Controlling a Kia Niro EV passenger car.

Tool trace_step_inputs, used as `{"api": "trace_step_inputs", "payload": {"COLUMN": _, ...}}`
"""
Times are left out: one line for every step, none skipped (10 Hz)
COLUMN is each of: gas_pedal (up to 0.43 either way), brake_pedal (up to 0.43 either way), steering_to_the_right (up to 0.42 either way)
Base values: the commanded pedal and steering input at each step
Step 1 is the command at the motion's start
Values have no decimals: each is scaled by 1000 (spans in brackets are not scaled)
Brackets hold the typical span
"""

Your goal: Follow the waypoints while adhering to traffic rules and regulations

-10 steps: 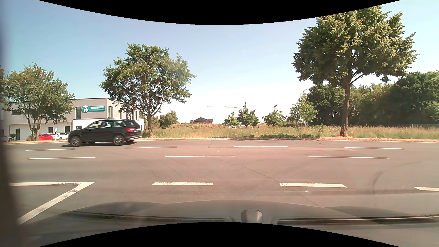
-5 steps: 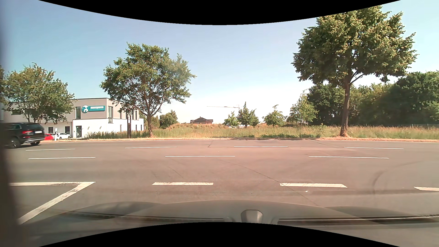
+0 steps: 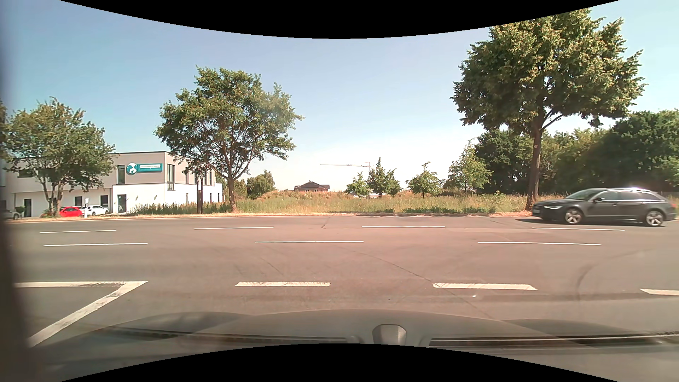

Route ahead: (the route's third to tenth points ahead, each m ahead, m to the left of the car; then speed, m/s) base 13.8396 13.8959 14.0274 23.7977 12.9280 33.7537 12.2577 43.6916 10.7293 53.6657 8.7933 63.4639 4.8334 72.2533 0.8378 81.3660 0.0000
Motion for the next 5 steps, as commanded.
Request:
{"api": "trace_step_inputs", "payload": {"gas_pedal": 0, "brake_pedal": 311, "steering_to_the_right": 16}}
{"api": "trace_step_inputs", "payload": {"gas_pedal": 0, "brake_pedal": 323, "steering_to_the_right": 16}}
{"api": "trace_step_inputs", "payload": {"gas_pedal": 0, "brake_pedal": 305, "steering_to_the_right": 16}}
{"api": "trace_step_inputs", "payload": {"gas_pedal": 0, "brake_pedal": 305, "steering_to_the_right": 16}}
{"api": "trace_step_inputs", "payload": {"gas_pedal": 0, "brake_pedal": 305, "steering_to_the_right": 16}}
